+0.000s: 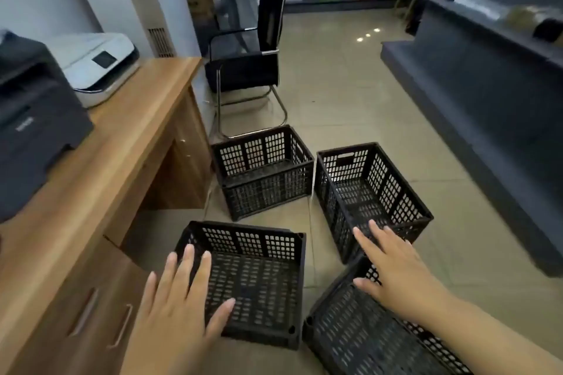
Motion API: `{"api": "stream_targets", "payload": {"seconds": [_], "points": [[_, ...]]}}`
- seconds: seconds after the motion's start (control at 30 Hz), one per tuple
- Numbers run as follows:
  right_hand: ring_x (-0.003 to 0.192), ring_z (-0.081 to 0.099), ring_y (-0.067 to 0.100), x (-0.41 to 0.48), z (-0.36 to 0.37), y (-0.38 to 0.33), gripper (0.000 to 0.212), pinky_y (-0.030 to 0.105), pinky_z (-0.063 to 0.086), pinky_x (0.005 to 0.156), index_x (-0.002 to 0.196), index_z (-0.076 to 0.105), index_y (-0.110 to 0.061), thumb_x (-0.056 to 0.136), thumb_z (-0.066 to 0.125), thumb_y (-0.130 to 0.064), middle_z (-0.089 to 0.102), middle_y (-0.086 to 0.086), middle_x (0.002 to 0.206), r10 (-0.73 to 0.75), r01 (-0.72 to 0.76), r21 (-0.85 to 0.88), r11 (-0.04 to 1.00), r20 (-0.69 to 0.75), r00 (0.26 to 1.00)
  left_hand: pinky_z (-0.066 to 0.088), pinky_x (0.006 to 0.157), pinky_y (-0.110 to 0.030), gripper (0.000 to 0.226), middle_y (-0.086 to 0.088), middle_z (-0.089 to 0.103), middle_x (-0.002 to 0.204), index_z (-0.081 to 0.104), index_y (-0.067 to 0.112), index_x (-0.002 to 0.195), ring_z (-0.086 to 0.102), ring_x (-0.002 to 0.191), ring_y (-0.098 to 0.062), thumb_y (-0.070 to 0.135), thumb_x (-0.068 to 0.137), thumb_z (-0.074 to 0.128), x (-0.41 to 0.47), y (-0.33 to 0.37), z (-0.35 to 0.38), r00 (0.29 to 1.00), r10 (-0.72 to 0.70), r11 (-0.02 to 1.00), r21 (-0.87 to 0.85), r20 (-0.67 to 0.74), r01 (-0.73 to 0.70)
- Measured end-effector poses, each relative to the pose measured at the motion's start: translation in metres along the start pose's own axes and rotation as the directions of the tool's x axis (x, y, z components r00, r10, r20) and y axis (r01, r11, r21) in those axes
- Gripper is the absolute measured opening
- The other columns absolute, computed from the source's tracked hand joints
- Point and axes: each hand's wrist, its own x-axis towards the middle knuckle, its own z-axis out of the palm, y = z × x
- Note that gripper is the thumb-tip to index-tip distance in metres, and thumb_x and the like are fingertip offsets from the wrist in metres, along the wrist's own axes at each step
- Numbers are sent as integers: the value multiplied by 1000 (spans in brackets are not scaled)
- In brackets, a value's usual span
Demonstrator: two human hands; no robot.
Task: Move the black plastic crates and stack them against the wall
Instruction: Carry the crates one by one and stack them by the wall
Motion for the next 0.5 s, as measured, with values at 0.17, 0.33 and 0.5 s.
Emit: {"api": "stream_targets", "payload": {"seconds": [0.17,0.33,0.5], "points": [[146,-14,20,72,20,17,80,42,0,119,148,-10,-33,92,42,-54,-18,-2,158,70,-73,18,997,124,990,48,86,-44,77,-10,68,115,61,17,116,67,98,-30,68,87,11,59,-1,51,982,-53,999,2,182,54],[146,-13,20,140,42,23,80,41,-1,118,149,-8,-33,91,42,-55,-16,-2,158,121,-128,29,991,186,975,53,77,-45,80,-4,73,104,72,21,104,70,88,-25,67,88,9,125,-15,90,978,7,999,44,209,-17],[146,-12,19,214,64,32,77,42,1,118,148,-9,-33,92,38,-55,-15,-3,159,243,-251,26,968,173,955,27,105,-41,81,-9,73,102,68,19,107,69,91,-29,71,85,10,205,-34,152,961,119,993,-24,248,-117]]}}
